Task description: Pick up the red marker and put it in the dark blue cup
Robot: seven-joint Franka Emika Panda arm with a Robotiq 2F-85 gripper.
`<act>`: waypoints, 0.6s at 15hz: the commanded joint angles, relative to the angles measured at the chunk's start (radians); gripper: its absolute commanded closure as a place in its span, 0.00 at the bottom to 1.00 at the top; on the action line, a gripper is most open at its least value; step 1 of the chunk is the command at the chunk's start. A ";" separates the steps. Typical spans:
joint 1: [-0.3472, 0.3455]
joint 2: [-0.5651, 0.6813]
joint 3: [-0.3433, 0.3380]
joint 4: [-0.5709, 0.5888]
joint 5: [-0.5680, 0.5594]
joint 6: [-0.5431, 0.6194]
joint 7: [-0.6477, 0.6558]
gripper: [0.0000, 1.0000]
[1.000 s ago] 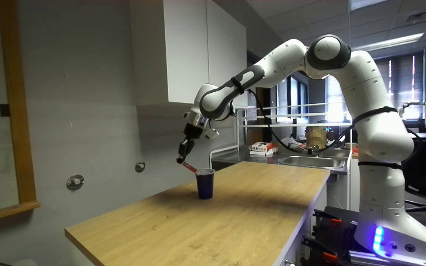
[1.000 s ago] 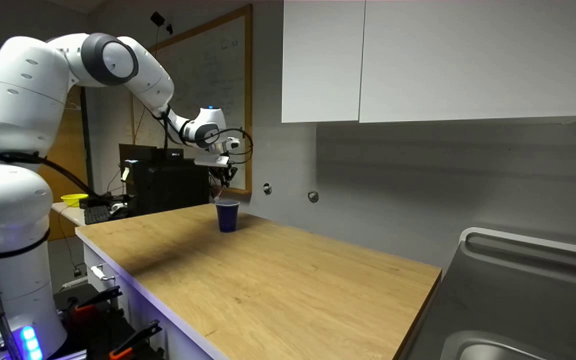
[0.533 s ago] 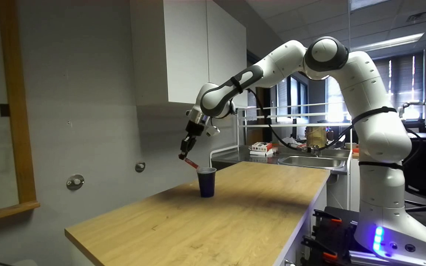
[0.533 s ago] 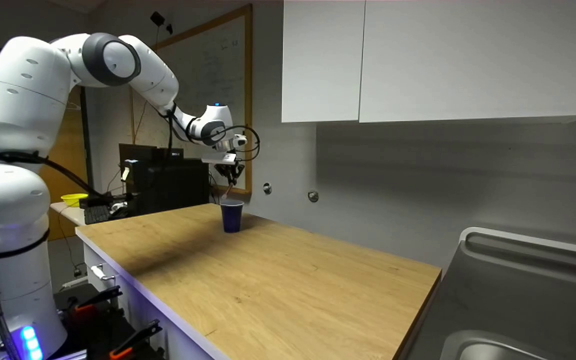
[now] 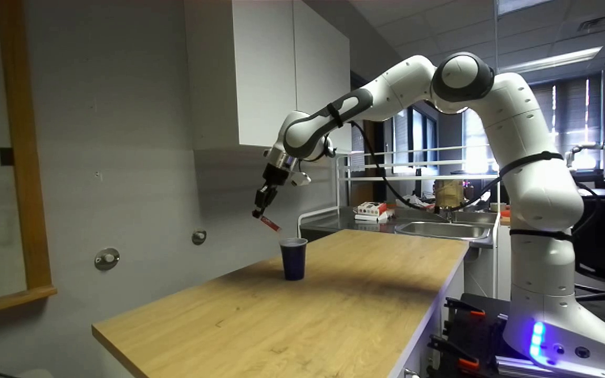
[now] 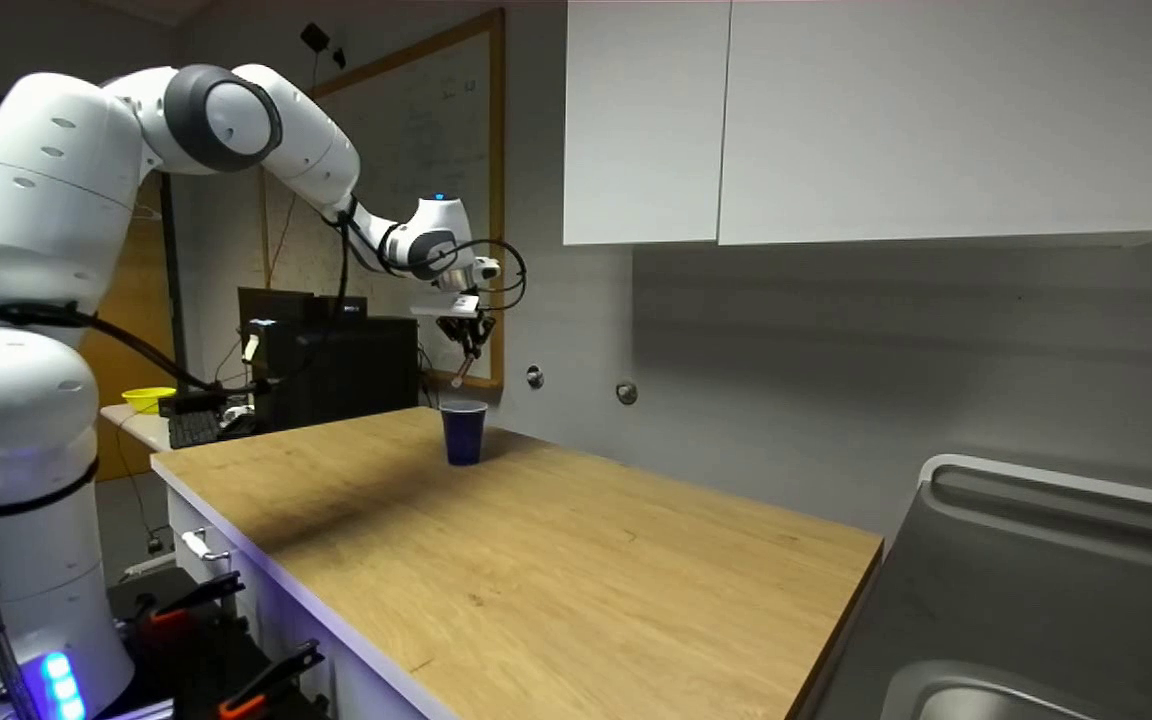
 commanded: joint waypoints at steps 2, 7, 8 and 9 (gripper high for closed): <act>-0.037 0.025 -0.009 0.027 0.032 -0.018 -0.054 0.91; -0.062 0.046 -0.009 0.018 0.041 -0.007 -0.068 0.91; -0.064 0.051 -0.009 0.018 0.041 -0.008 -0.066 0.91; -0.065 0.057 -0.007 0.017 0.043 -0.006 -0.067 0.91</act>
